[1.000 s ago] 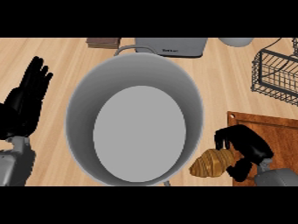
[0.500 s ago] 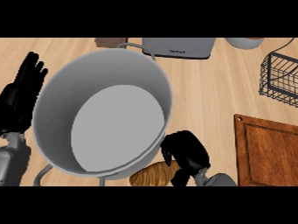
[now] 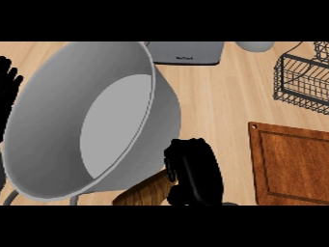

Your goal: Pick the croissant from the cutting board and place it in the pot

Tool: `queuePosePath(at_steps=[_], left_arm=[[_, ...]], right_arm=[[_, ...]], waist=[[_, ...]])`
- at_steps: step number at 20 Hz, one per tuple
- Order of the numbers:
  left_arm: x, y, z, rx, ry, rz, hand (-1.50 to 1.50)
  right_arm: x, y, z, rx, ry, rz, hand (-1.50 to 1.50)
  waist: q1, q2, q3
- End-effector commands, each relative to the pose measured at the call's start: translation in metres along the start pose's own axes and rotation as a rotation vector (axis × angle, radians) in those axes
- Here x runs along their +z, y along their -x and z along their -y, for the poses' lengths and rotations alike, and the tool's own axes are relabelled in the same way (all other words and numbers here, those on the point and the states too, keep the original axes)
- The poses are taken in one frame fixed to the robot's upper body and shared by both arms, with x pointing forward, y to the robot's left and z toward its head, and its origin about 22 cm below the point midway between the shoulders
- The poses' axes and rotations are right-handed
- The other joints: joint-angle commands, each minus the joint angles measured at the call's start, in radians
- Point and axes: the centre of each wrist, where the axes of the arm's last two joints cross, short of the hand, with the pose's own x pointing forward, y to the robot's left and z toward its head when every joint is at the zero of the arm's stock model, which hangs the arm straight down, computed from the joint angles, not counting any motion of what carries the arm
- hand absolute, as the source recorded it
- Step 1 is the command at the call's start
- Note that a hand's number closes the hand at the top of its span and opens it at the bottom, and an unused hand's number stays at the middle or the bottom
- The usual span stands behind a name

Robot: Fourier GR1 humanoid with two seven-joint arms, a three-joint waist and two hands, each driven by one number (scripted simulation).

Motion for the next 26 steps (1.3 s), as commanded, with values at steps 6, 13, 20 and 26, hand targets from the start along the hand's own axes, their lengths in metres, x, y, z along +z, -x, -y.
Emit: queuePosePath(at_steps=[6, 13, 20, 26], left_arm=[[0.006, 0.012, 0.036, 0.071, 0.09, -0.03, 0.0], [0.006, 0.009, 0.043, 0.074, 0.115, -0.007, 0.0], [0.012, 0.004, 0.058, 0.085, 0.125, 0.009, 0.0], [0.016, 0.008, 0.06, 0.092, 0.122, 0.006, 0.0]], right_arm=[[0.024, -0.064, 0.017, -0.12, 0.334, -0.073, 1.5], [0.024, -0.086, 0.024, -0.18, 0.425, -0.153, 1.5], [0.003, -0.087, 0.02, -0.144, 0.466, -0.26, 1.5], [-0.035, -0.074, 0.008, 0.143, 0.569, -0.317, 1.5]], waist=[[-0.028, 0.002, -0.002], [0.008, 0.023, 0.0], [0.016, 0.029, 0.003], [0.002, 0.028, 0.001]])
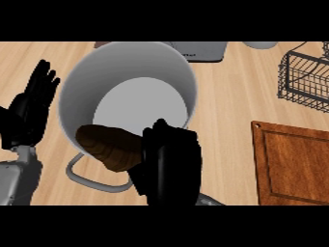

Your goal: Pick the croissant from the cutting board and place it in the pot

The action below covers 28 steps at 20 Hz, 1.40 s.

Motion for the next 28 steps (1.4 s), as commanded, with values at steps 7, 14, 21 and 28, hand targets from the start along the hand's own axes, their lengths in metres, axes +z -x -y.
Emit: queuePosePath(at_steps=[7, 14, 21, 28], left_arm=[[-0.001, -0.003, 0.006, 0.002, -0.001, 0.011, 0.0], [-0.003, -0.009, -0.002, -0.002, 0.003, 0.014, 0.0], [0.004, 0.002, 0.011, 0.003, 0.017, 0.013, 0.0], [0.002, -0.004, 0.009, 0.009, 0.01, 0.017, 0.0]], right_arm=[[-0.025, 0.012, -0.043, 0.285, 0.054, -0.244, 1.5], [-0.036, 0.043, -0.062, 0.186, -0.068, -0.397, 1.5], [-0.046, 0.055, -0.065, -0.062, -0.175, -0.423, -1.5], [-0.041, 0.051, -0.054, -0.44, 0.025, -0.353, -1.5]], waist=[[-0.005, 0.01, 0.001], [0.005, 0.019, 0.003], [0.025, 0.025, 0.004], [0.011, 0.017, 0.004]])
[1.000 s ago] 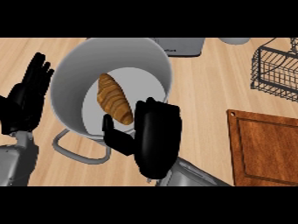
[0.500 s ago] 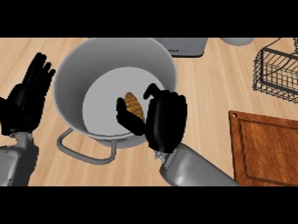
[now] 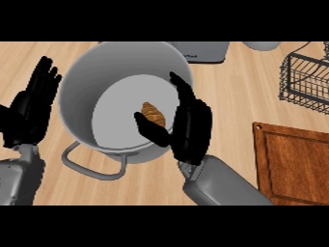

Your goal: Pick the croissant from the cutting board and place it in the pot

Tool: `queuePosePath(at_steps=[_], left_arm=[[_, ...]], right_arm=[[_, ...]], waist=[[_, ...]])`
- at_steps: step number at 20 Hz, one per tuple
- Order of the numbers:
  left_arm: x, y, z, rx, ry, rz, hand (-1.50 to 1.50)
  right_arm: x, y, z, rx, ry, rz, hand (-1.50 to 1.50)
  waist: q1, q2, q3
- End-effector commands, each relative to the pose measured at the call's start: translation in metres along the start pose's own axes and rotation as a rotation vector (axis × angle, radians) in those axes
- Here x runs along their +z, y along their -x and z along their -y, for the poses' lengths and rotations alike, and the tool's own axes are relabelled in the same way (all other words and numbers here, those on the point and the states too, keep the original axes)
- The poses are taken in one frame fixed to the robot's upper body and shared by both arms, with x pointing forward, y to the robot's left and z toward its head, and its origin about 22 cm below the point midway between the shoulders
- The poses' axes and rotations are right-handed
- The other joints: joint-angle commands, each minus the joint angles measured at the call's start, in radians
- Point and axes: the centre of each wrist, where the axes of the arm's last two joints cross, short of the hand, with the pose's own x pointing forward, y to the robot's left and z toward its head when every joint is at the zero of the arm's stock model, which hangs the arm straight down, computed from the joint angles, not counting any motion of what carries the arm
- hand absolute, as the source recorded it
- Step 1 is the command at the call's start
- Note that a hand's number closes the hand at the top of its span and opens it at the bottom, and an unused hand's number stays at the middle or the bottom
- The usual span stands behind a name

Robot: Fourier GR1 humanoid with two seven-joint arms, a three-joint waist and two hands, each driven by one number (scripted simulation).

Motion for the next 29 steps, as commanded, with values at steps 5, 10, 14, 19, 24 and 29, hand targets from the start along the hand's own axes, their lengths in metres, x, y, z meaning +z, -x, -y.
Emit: queuePosePath(at_steps=[5, 10, 14, 19, 24, 29], left_arm=[[0.002, 0.004, 0.002, -0.003, -0.012, -0.016, 0.0], [0.009, -0.016, -0.017, -0.01, -0.049, -0.013, 0.0], [0.018, -0.005, -0.021, 0.005, -0.041, -0.024, 0.0], [0.018, 0.005, -0.011, -0.027, -0.056, -0.031, 0.0], [0.015, -0.009, -0.027, -0.018, -0.059, -0.016, 0.0], [0.013, -0.001, -0.018, -0.006, -0.056, -0.037, 0.0]], right_arm=[[0.009, 0.015, -0.011, -0.329, 0.118, -0.141, -1.5], [0.034, 0.021, 0.011, -0.377, 0.097, -0.145, -1.5], [0.053, 0.043, 0.04, -0.398, 0.08, -0.148, -1.5], [0.068, 0.066, 0.071, -0.383, 0.055, -0.144, -1.5], [0.076, 0.087, 0.111, -0.375, 0.025, -0.127, -1.5], [0.088, 0.099, 0.111, -0.363, 0.012, -0.14, -1.5]], waist=[[-0.026, 0.022, 0.002], [-0.052, 0.012, 0.002], [-0.052, 0.013, 0.002], [-0.053, 0.014, 0.002], [-0.053, 0.014, 0.002], [-0.053, 0.014, 0.002]])
